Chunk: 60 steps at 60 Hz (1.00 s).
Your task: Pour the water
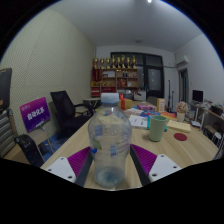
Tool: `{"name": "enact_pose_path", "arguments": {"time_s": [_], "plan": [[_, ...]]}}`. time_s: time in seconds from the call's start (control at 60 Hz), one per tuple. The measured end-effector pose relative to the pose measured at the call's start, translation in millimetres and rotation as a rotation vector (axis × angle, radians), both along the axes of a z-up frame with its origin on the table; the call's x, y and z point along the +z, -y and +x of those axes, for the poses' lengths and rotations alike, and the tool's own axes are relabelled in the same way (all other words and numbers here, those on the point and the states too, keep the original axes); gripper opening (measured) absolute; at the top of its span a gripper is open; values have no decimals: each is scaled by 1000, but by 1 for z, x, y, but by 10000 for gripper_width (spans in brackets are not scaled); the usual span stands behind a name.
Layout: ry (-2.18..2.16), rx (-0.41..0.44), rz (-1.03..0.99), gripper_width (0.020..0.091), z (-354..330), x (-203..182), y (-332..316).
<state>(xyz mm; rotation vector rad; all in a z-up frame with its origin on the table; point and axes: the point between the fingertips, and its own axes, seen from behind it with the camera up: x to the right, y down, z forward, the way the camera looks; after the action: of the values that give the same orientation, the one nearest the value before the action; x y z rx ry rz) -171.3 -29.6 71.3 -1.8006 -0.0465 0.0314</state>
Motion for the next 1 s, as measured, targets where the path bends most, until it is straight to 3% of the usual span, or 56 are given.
{"name": "enact_pose_path", "arguments": {"time_s": [0.05,0.1,0.233,0.25,0.3,0.383,0.5,0.567,0.65,0.667,0.85,0.883,1.0], "plan": [[2,-5,-5,757,0,-6,-13],[-11,13,-51,555,-4,-20,-21],[6,70,-73,488,-14,-20,-27],[3,76,-85,446,-11,-19,-30],[-20,91,-126,414,-12,-19,-32],[-171,138,-118,415,-17,8,-48],[-606,185,-116,414,-32,91,-89],[-838,208,-137,415,-7,116,-123],[-1170,190,-186,413,9,150,-145],[-1255,152,-190,414,6,158,-161],[-1982,76,-273,418,50,154,-189],[-2041,128,-296,416,65,150,-185],[-2241,147,-270,417,66,149,-184]]}}
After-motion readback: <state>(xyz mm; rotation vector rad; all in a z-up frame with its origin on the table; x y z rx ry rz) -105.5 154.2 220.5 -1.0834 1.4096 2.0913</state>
